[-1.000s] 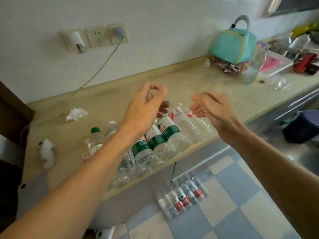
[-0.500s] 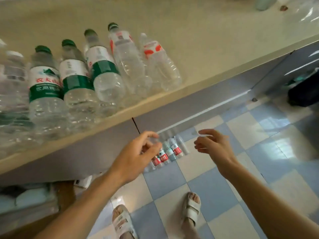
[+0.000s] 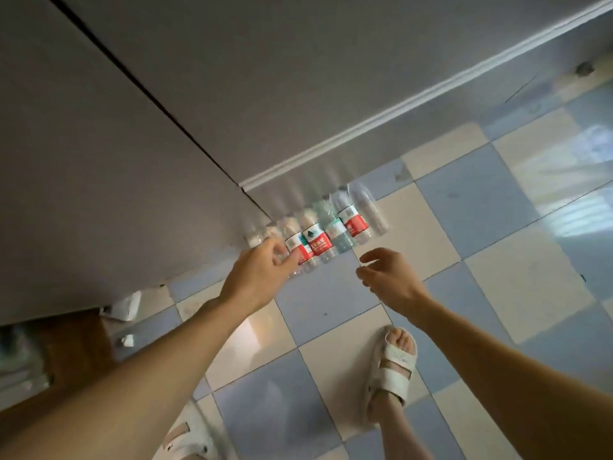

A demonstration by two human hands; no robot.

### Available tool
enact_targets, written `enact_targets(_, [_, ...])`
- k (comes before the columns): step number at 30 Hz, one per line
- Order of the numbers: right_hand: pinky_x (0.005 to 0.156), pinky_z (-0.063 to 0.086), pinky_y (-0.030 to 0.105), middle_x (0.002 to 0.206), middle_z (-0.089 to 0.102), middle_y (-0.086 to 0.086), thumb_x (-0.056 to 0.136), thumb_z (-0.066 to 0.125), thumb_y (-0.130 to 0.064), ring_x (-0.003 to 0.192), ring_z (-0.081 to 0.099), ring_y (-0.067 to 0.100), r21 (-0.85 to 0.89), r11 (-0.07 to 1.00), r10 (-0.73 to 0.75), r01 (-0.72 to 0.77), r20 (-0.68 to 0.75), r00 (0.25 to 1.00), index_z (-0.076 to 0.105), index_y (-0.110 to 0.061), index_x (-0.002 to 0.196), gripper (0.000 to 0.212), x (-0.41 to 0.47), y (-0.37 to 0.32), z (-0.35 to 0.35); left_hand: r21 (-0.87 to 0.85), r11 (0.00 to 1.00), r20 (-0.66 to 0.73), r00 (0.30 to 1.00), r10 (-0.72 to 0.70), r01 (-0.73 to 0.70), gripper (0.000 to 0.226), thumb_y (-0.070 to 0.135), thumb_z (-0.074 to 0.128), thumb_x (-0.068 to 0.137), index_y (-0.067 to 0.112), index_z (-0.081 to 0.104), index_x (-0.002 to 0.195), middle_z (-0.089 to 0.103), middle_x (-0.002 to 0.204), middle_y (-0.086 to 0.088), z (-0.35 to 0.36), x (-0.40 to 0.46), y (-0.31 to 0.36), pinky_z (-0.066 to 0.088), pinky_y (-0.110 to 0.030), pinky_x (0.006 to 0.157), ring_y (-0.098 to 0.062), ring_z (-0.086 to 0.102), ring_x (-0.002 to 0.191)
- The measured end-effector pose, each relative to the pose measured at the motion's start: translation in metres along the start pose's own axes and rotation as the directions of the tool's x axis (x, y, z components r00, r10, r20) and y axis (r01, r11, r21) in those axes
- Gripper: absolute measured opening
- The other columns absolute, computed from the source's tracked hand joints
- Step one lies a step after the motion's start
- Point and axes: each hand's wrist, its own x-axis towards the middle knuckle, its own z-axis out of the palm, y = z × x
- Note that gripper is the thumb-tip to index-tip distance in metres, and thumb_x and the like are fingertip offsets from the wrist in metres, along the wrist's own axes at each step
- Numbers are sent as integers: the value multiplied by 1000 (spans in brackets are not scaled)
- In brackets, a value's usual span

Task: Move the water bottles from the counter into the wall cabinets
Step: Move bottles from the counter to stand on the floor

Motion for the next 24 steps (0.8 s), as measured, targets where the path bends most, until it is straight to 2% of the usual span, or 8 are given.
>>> enact_targets(5, [70,44,24,105,65,-2,91,61,-19,94,60,19,-234,967,-90,102,62,994,62,-23,108,18,99,44,79,-68,975,-69,974,-217,212,35,48,65,92,15,64,104,71,101,-9,66,82,-100,58,-44,82,-33,68,90])
enact_targets(7, [65,41,23,111,64,0,92,60,-18,93,58,18,-320,934,-125,157,120,985,63,-19,115,24,132,61,108,-101,961,-73,961,-267,259,36,45,68,89,13,62,106,70,104,-10,91,106,-136,58,-46,84,-34,67,95])
enact_targets(12, [98,50,35,139,57,3,96,62,-19,124,57,24,-377,888,-211,262,172,962,53,-18,142,47,192,96,152,-178,945,-30,959,-282,273,66,47,77,82,15,48,132,60,129,-8,155,152,-188,55,-44,93,-27,61,111])
enact_targets(15, [108,47,45,149,51,4,97,60,-19,133,52,27,-394,863,-289,316,129,949,45,-19,149,55,223,103,167,-247,939,-93,958,-270,240,89,58,78,77,16,36,144,53,138,-7,183,179,-196,44,-29,81,-21,55,109])
enact_targets(17, [110,45,46,151,49,5,99,58,-22,135,50,28,-405,846,-342,346,85,936,42,-17,151,55,241,105,178,-353,908,-132,949,-287,225,91,58,78,78,18,32,146,52,140,-5,197,197,-198,47,-29,80,-20,54,111])
enact_targets(20, [113,38,43,156,41,5,102,54,-29,139,44,27,-397,847,-374,354,31,927,37,-16,153,55,254,112,198,-494,836,-140,928,-347,238,87,52,77,82,18,31,147,54,139,-10,209,216,-205,52,-42,99,-29,58,120])
enact_targets(22, [113,38,43,156,39,4,102,54,-31,140,42,27,-374,860,-377,347,-9,926,35,-17,154,57,257,119,209,-516,824,-144,924,-354,236,79,47,77,85,16,36,144,57,135,-11,215,223,-213,52,-46,100,-30,60,117])
enact_targets(24, [111,41,45,149,48,4,101,56,-33,133,48,27,-339,879,-370,334,-46,928,38,-19,152,56,259,124,217,-522,820,-127,930,-346,235,71,44,76,86,16,40,141,58,134,-10,220,225,-222,53,-49,98,-31,61,115])
